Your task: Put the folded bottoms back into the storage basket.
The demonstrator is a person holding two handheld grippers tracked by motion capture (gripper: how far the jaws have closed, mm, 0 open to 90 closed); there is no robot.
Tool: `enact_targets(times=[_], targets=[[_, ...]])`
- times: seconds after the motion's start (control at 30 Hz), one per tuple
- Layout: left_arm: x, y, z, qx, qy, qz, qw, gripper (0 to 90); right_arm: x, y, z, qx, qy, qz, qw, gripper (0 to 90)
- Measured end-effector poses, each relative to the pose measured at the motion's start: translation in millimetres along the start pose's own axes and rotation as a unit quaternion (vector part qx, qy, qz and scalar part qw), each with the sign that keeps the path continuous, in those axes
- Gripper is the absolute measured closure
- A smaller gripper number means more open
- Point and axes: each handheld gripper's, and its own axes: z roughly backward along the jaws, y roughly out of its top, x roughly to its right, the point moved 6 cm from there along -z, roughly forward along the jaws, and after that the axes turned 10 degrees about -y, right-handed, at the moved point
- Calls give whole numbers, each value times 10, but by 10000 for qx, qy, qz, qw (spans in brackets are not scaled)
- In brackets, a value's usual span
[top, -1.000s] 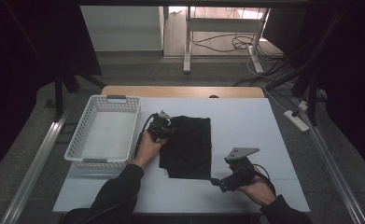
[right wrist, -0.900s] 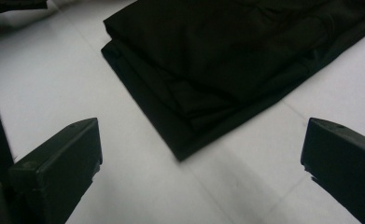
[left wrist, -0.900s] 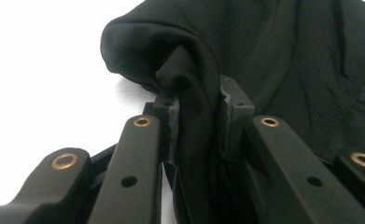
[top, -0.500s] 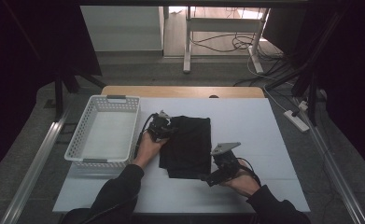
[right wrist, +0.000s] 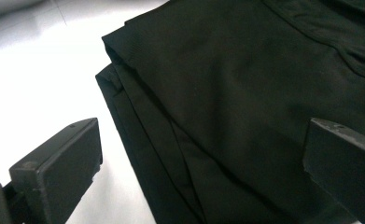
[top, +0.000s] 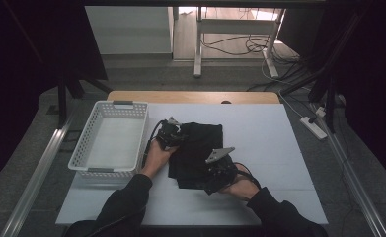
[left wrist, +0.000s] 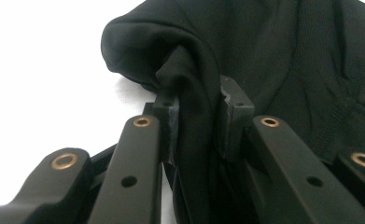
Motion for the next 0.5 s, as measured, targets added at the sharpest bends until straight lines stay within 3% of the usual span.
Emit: enact_targets(times=[0.3,0.4,0.47,0.5], targets=[[1,-1,2,-5,-1,10,10000,732,-89,18,-224,-207,198,188,9994,0],[-1,-1,0,14,-12,31,10000,731,-105,10,-242,-219,86,394,9989,0],[0,-1,0,17,-11,35,10000,731,-108,-11,-255,-208,-181,787,9965,40],[1,-1,0,16,-5,31,10000,730,-110,-11,-250,-209,-146,769,9967,51]])
